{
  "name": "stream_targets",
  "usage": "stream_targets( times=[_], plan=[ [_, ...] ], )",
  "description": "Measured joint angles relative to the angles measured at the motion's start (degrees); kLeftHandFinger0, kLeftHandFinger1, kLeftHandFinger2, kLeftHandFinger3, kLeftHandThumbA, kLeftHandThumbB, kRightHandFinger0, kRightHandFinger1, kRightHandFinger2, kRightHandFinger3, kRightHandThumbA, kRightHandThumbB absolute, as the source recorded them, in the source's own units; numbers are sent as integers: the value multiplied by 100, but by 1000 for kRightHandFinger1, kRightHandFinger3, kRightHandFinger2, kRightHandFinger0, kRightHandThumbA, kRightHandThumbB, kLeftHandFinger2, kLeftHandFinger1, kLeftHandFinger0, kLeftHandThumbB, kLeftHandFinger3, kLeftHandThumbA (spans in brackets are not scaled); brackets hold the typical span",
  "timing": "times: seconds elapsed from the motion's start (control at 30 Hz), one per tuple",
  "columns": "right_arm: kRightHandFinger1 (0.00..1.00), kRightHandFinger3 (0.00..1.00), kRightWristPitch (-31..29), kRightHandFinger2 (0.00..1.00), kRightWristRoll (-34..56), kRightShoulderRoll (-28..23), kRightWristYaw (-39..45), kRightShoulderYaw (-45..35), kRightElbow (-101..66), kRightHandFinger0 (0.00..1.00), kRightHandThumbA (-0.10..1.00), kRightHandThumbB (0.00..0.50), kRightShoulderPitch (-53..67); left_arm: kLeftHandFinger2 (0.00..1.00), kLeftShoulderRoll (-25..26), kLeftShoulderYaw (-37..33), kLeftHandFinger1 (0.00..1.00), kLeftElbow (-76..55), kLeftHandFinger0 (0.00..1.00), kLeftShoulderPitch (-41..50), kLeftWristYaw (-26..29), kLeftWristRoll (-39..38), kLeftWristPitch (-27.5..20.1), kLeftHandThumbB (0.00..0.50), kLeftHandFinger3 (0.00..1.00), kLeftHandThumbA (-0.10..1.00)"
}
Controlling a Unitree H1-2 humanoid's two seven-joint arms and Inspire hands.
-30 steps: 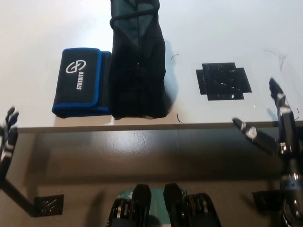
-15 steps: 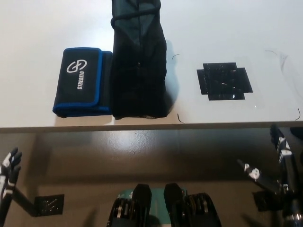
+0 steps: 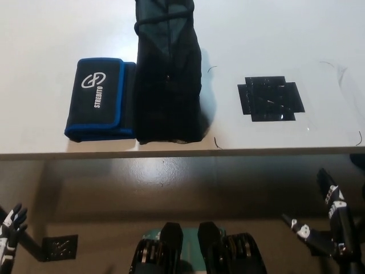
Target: Use both hands to pick up the lunch bag on the right hand side and smoothly move it near the note book on the left hand side
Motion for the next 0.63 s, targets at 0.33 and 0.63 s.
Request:
stream_targets(
  times=[0.33,0.63],
  plan=[
    [1000,1000,-75,1000,293,13,281,-72,6,1000,1000,140,-16,1000,2,28,1000,107,1000,-49,-10,-25,-94,166,1000,1000],
    [1000,1000,-113,1000,429,24,403,-121,21,1000,1000,145,-76,1000,3,29,1000,135,1000,-139,-18,-26,-138,158,1000,1000]
  ],
)
